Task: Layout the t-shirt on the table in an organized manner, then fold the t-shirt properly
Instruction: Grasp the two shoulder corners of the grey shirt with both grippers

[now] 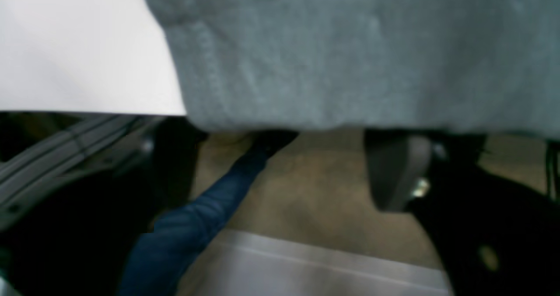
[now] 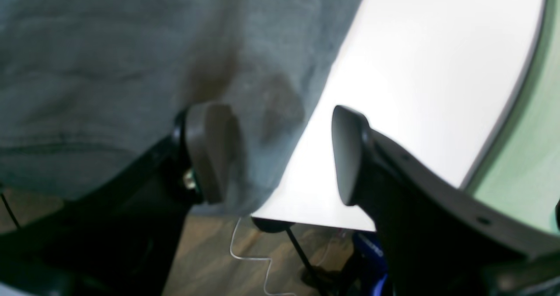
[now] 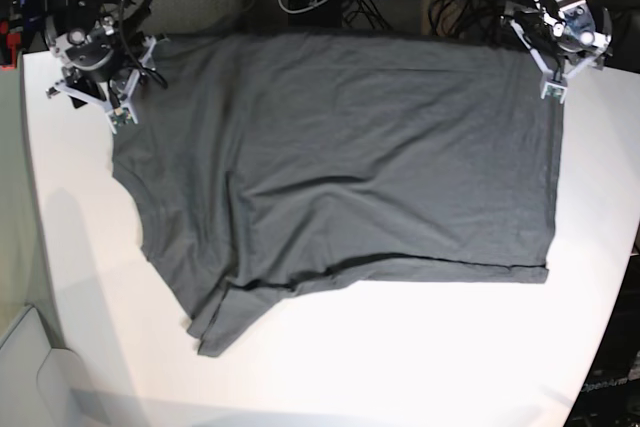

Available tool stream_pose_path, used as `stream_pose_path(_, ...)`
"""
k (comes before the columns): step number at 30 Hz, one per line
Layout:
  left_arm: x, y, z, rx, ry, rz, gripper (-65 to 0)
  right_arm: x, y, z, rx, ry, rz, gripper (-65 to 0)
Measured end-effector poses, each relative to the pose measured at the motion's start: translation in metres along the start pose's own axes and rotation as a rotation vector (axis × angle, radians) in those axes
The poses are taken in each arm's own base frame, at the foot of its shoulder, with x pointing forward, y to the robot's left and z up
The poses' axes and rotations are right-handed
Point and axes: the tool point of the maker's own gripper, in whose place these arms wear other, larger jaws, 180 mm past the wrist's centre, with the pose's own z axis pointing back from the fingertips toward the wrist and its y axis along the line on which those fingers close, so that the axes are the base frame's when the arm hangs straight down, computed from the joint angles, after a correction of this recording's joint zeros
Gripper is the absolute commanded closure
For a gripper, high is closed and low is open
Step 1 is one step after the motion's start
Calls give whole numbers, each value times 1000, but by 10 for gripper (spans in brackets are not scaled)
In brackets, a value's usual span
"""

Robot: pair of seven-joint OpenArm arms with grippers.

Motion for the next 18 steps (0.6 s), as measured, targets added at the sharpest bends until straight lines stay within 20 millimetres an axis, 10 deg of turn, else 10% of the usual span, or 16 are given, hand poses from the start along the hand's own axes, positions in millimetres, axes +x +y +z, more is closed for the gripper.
stream_pose_path(13, 2, 1, 4, -5, -16, -5, -108, 1, 0, 0, 0, -2, 0, -295)
stream_pose_path(18, 11, 11, 19, 47, -38, -19, 0, 10, -4, -1, -10, -20, -3, -168)
